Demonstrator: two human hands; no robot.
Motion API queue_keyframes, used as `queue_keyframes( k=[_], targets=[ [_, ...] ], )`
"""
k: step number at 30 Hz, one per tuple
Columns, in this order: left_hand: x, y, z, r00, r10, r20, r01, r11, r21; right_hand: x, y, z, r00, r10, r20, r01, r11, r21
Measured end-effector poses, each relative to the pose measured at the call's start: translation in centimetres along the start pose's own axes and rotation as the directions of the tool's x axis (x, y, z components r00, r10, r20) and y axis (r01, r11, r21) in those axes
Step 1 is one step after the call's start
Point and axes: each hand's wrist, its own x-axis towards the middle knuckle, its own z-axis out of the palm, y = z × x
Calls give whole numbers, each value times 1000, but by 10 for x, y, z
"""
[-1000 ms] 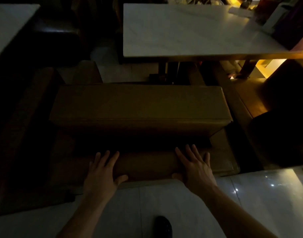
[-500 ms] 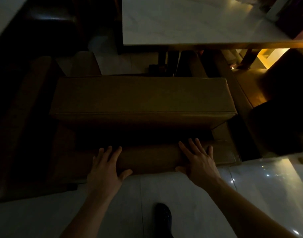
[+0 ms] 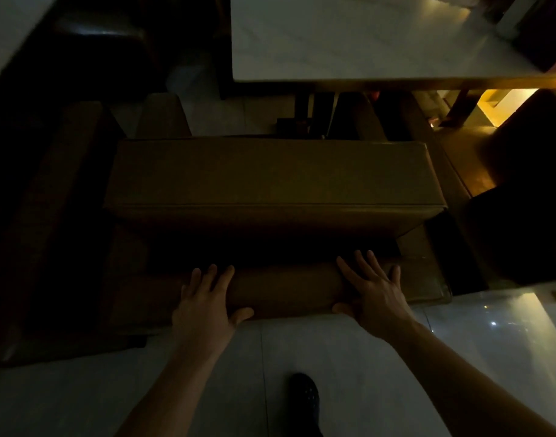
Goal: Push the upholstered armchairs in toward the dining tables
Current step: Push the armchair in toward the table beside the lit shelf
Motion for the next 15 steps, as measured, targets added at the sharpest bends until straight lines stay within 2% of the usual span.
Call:
queue_keyframes(
  k=[15],
  targets=[
    [0, -1, -3, 1000, 10, -3, -10, 997, 70, 0, -1, 0, 1000, -3, -16, 2, 1000, -12]
  ],
)
